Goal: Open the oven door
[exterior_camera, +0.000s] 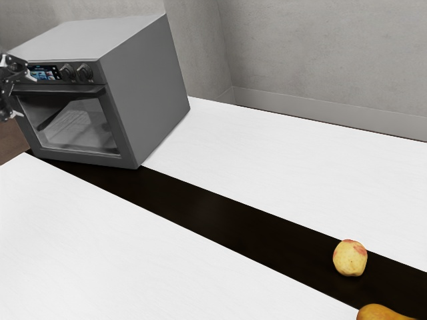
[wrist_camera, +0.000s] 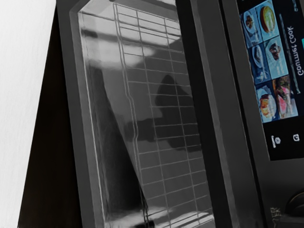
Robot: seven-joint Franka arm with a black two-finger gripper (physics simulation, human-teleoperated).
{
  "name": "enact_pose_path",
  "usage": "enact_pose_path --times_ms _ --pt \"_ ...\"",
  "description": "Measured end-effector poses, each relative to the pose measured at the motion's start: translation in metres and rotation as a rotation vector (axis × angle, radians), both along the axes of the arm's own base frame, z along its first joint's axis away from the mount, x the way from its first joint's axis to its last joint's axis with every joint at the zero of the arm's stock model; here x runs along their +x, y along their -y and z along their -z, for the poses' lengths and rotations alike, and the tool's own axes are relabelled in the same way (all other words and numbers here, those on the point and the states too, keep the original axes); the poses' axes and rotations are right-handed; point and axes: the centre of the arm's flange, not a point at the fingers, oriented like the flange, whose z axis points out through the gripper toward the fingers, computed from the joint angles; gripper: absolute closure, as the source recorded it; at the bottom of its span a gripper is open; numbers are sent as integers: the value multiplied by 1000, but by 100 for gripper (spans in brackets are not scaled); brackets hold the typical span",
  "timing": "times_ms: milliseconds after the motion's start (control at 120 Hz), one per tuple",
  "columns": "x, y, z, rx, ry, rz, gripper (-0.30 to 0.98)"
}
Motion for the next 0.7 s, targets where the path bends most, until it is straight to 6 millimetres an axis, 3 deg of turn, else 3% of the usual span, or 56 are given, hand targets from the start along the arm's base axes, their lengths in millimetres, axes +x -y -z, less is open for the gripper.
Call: enact_pose_path --times_ms 100,417,700 --pt "11 -4 12 -23 15 -23 0" --pt "45 -16 23 -61 86 -80 0" --pt "54 -27 31 -89 123 -130 0"
